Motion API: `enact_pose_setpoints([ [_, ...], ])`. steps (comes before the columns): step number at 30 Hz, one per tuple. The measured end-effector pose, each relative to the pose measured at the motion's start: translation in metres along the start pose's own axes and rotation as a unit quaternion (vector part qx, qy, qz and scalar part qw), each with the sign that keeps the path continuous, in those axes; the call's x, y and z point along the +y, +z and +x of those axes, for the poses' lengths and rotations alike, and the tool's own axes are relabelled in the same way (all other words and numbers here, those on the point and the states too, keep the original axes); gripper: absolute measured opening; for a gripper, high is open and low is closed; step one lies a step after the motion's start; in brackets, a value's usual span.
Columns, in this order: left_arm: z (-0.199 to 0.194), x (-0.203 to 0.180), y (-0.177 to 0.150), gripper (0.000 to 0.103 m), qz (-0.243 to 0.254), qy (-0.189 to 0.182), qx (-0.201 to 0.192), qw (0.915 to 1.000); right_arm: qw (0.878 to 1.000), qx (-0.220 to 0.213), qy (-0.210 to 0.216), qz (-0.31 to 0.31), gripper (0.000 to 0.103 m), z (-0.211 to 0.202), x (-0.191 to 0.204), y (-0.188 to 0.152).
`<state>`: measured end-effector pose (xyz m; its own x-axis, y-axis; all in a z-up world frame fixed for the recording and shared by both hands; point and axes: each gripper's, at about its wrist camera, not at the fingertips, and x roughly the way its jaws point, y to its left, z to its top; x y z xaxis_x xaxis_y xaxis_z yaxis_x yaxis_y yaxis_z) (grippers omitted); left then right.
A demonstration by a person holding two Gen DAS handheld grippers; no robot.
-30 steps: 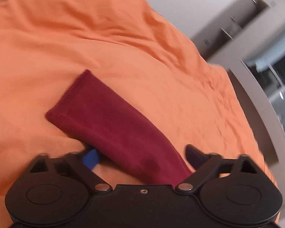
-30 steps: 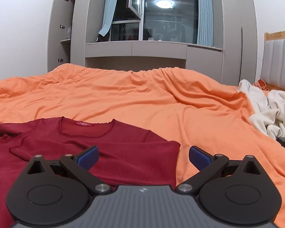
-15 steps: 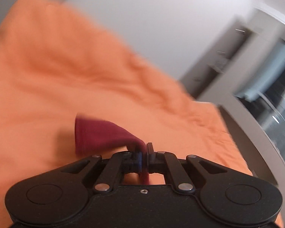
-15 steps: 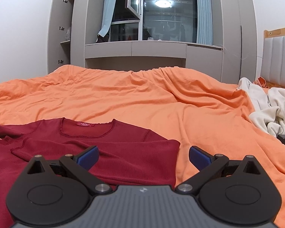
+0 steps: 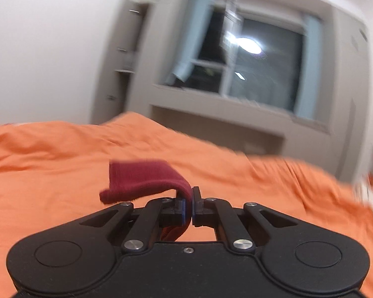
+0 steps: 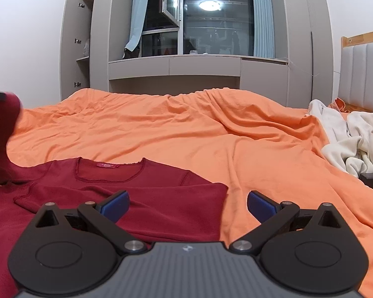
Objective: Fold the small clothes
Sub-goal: 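Lift the sleeve with the left gripper, fold it over the body, release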
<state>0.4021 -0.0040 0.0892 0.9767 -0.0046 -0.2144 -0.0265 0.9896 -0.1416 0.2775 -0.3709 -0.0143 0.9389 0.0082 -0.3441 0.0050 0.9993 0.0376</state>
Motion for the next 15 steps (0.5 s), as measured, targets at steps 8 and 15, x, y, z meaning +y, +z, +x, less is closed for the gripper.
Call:
enact_pose_setpoints([
  [8, 0.035, -0.114, -0.079, 0.004, 0.184, -0.075, 0.099, 0.9751, 0.999, -0.004, -0.031, 0.041, 0.103, -0.002, -0.036, 0.006],
  [15, 0.042, -0.133, -0.144, 0.011, 0.250, -0.170, 0.185, 0.9349, 0.996, -0.001, -0.043, 0.072, 0.103, 0.000, -0.056, 0.008],
])
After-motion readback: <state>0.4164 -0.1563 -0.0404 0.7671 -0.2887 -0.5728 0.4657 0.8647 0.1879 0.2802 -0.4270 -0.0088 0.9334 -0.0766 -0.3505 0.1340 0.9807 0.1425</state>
